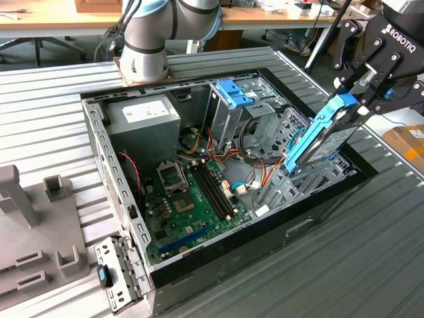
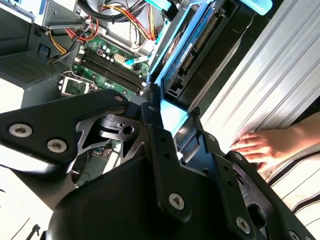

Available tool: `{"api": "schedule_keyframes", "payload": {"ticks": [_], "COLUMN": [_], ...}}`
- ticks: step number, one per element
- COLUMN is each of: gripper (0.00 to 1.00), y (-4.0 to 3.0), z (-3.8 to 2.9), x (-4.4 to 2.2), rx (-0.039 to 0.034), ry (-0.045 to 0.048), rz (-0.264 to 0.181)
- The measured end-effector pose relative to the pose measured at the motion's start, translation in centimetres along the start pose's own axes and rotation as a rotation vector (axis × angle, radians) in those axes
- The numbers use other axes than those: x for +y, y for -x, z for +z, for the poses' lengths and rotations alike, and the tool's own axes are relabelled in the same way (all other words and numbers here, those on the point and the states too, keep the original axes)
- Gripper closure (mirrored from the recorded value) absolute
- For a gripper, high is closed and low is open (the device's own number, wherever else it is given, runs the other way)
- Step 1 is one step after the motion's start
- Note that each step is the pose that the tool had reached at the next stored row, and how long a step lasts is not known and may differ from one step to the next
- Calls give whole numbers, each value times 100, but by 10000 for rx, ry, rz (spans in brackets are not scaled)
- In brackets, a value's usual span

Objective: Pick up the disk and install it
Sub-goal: 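Insert the disk into the insertion slot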

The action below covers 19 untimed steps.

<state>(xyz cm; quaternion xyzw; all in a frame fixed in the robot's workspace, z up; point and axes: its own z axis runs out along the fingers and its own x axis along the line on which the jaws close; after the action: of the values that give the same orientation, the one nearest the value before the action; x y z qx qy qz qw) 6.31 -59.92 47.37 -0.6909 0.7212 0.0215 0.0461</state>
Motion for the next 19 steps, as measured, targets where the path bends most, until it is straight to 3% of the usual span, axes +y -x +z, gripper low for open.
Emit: {"api": "schedule_keyframes", "payload": {"ticks": [11,19], "gripper": [64,64], "y": [-14,-15], "z": [137,141], "x": [4,15], "rx": [-2,-7], "ry": [5,29], "rz": [-58,-305]}}
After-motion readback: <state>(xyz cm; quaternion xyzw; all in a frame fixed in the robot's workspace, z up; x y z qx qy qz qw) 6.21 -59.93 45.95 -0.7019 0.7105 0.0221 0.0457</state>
